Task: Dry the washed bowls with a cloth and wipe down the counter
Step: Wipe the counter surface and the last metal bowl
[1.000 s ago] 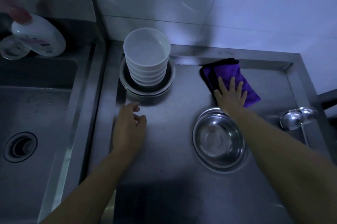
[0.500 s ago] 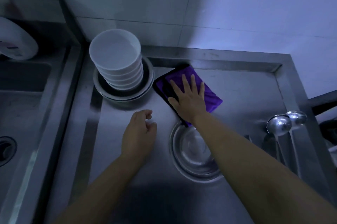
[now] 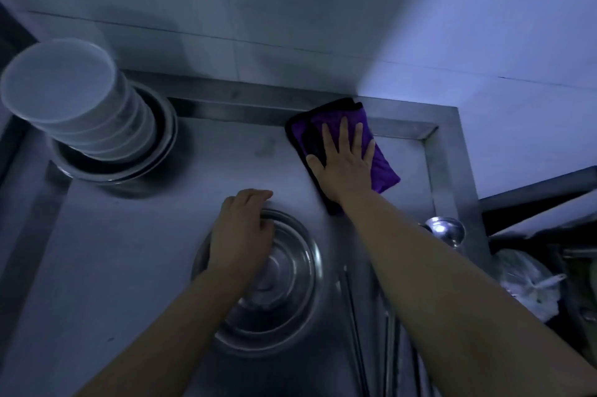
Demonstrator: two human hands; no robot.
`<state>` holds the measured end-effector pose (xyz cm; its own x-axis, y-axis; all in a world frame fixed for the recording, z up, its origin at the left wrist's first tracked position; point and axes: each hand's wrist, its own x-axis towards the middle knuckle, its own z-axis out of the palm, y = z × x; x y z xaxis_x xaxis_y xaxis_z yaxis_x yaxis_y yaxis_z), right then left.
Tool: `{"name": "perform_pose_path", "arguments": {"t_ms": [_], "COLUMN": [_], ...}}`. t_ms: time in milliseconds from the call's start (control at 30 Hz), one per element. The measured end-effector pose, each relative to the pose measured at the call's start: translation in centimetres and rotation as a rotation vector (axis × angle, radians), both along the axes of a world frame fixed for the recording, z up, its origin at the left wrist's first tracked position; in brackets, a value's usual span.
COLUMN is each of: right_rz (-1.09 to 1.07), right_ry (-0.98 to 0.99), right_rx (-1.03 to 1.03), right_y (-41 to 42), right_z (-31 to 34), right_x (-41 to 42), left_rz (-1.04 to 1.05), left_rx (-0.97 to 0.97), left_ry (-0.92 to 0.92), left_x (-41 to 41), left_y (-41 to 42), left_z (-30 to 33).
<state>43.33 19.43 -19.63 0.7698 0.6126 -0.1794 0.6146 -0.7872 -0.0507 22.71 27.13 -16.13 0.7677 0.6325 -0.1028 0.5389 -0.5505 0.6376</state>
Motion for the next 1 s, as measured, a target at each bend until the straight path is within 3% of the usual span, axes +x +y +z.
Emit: {"name": "perform_pose_path", "arguments": {"t_ms": [267, 600, 667, 733, 833, 900, 1000], "right_rz": [-0.225, -0.039, -0.031, -0.108, -0.161, -0.211, -0.290], "right_ry": [0.142, 0.397, 0.480, 0.501, 0.080, -0.046, 0.146], "right_rx": [-0.069, -0.199, -0.102, 0.185, 0.520, 0.559, 0.442], "right_y": [-6.6, -11.5, -12.7, -14.6, -19.2, -22.5, -26.0], "right_z": [1.0, 4.0, 5.6, 7.3, 9.2, 9.3, 8.0], "right_x": [6.3, 6.9, 6.3, 5.3, 1.5, -2.2, -7.7], "left_rz": [-0.129, -0.102, -0.071, -0.026, -0.018, -0.064, -0.113], "left_rx": [0.125, 0.088, 0.063, 0.012, -0.059, -0.043, -0.039], "left_ry": [0.005, 0.116, 0.118, 0.151, 0.269, 0.281, 0.320], "left_x": [2.9, -1.2, -2.2, -3.1, -3.7, -3.9, -3.6], "left_y": [-5.5, -12.6, -14.2, -16.0, -18.7, -20.2, -21.6], "left_z": [0.4, 1.1, 1.4, 1.8, 2.5, 2.4, 2.1]}}
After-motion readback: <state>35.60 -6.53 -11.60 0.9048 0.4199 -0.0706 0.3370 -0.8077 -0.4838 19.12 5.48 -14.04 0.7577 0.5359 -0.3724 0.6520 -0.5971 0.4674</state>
